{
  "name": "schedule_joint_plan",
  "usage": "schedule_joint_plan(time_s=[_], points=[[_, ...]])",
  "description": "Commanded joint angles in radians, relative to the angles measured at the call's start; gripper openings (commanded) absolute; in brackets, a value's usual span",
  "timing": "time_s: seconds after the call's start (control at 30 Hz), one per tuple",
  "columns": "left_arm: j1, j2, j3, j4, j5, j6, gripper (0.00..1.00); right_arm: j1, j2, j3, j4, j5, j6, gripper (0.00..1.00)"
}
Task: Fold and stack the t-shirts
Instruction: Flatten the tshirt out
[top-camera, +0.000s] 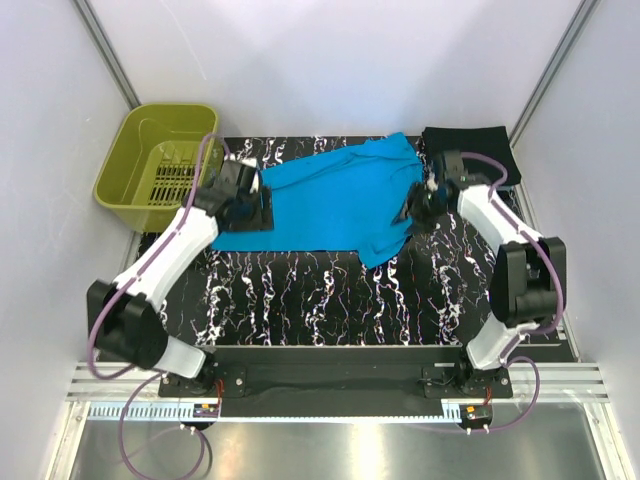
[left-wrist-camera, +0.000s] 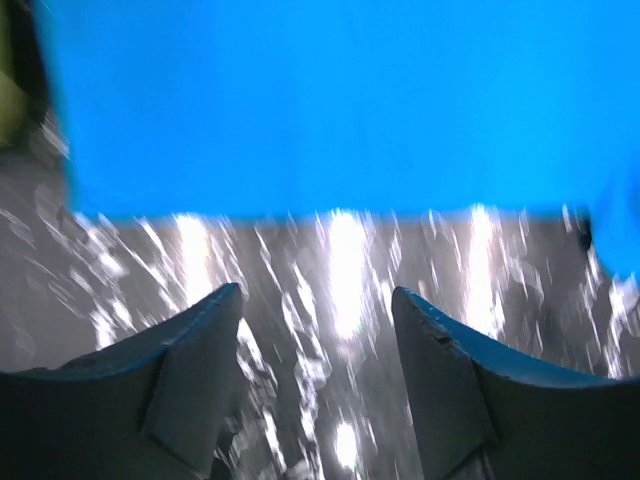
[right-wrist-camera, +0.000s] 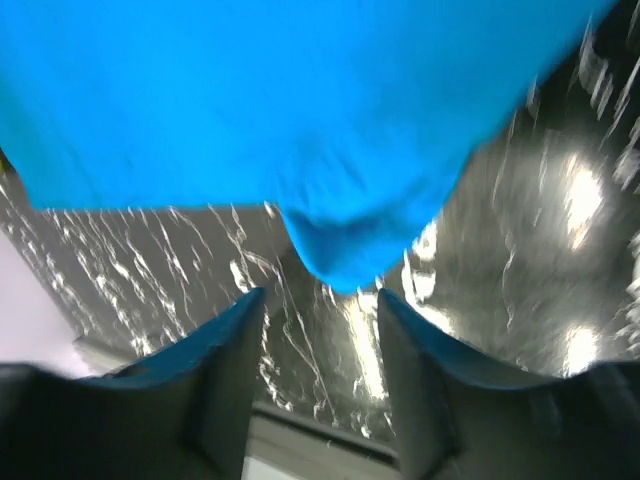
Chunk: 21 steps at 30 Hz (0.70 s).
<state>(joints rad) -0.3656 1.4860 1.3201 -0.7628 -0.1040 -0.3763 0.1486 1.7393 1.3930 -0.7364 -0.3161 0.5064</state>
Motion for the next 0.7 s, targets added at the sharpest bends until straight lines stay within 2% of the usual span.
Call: schedule_joint_plan(time_s=[0.0,0.1,0.17,0.37,0.67], points=[[-0.028,-0.11,-0.11,0.01,0.171,-0.067,0.65,0.005,-0.09,-0.198,0.213,-0.124,0.113,0.51],[-0.047,-0.185,-0.197,0.01,0.199,-0.093,0.65,0.005,-0.115,-0.279,0.262,-0.084,0.145,0.3],[-0.05,-0.225,-0.246,0.011,0.216,-0.104,0.65,0.003,-0.11,-0.305,0.265,-0.046,0.147,0.31],[-0.049,-0.268,-0.268,0.011,0.224,-0.108,0.65,-0.009,-0.072,-0.354,0.299,-0.032,0.188,0.42],[-0.049,-0.263,-0.208,-0.013,0.201,-0.09,0.65,-0.018,0.015,-0.374,0.368,-0.018,0.215,0.43]])
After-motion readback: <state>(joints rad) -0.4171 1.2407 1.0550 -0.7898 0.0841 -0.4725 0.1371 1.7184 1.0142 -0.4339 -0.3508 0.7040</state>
